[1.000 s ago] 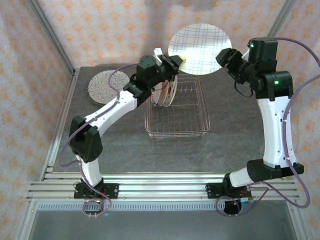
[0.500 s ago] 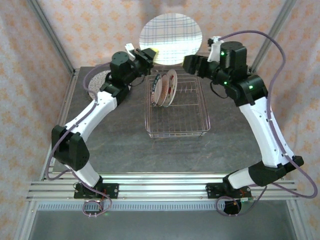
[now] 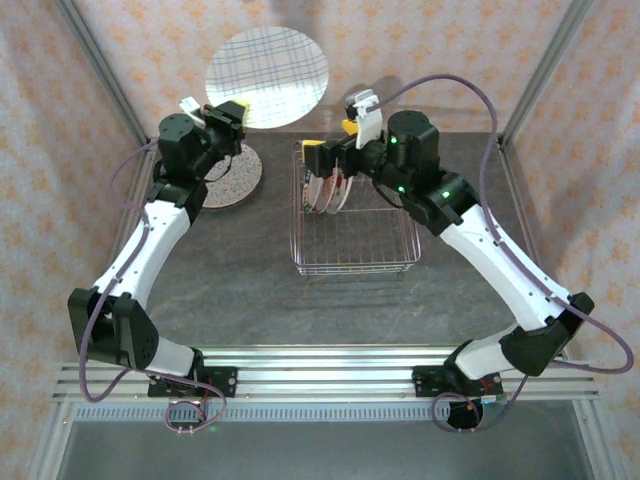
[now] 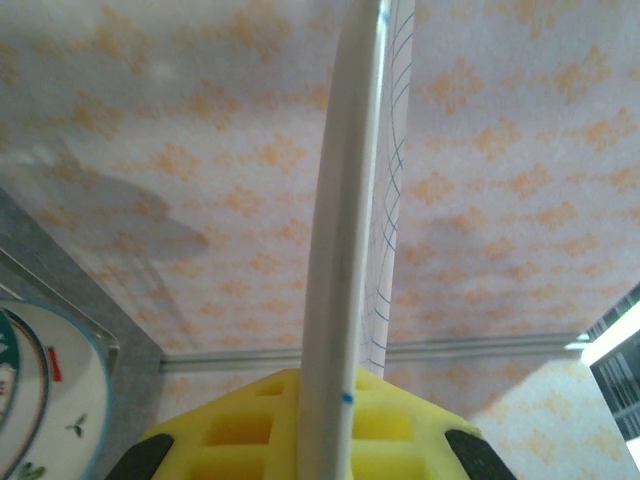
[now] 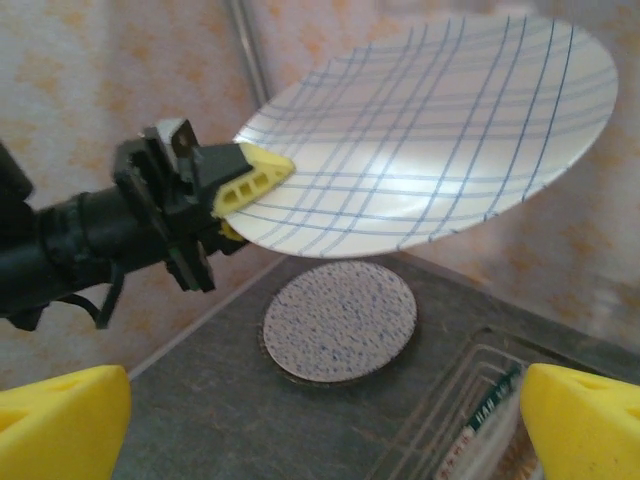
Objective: Unload the plates from the dish rack
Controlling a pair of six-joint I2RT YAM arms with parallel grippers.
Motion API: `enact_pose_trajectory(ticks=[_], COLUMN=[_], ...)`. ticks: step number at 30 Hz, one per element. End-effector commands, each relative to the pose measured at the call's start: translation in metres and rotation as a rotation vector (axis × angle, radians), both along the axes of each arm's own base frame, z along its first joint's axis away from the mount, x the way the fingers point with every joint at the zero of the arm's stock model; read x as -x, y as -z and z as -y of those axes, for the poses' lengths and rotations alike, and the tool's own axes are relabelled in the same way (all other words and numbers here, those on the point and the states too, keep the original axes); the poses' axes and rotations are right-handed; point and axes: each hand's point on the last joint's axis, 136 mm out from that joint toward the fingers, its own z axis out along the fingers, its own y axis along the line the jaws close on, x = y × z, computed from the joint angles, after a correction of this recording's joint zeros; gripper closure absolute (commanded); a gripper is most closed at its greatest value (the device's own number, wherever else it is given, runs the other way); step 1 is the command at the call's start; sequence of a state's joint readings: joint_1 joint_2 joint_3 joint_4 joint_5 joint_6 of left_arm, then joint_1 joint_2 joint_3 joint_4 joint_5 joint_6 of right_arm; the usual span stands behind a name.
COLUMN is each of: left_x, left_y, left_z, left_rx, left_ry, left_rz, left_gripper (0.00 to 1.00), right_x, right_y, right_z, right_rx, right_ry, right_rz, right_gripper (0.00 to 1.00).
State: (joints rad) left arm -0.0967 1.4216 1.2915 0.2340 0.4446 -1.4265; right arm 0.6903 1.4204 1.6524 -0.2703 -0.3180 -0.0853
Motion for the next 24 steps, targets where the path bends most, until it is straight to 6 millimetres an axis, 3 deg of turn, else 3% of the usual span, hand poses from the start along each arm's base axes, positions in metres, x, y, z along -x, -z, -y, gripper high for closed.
enact_pose_trajectory(ticks=[1, 7, 13, 24], left_x=[0.019, 0.024, 0.022, 0.016], left_y=[-0.029, -0.014, 0.002, 0.063], left_z=[-0.019, -0.051, -0.068, -0.110], left_rx=[-0.025, -0.035, -0.042, -0.087], left_ry=[-0.022, -0.094, -0.136, -0.259], left_rz=[0.101, 0.079, 0.058, -0.028], left_gripper=[1.00, 1.00, 1.00, 1.00], right_x=[0.007, 0.010, 0.012, 0.016], right_y=[-0.037, -0.031, -0.030, -0.022], right_z=[-0.010, -0.022, -0.025, -0.035], right_rx=[-0.066, -0.052, -0.052, -0.074], right_ry=[-0.020, -0.042, -0.059, -0.095], right_rz=[0.156, 0.150, 0.153, 0.120], right_gripper=[0.01, 0.01, 0.01, 0.01])
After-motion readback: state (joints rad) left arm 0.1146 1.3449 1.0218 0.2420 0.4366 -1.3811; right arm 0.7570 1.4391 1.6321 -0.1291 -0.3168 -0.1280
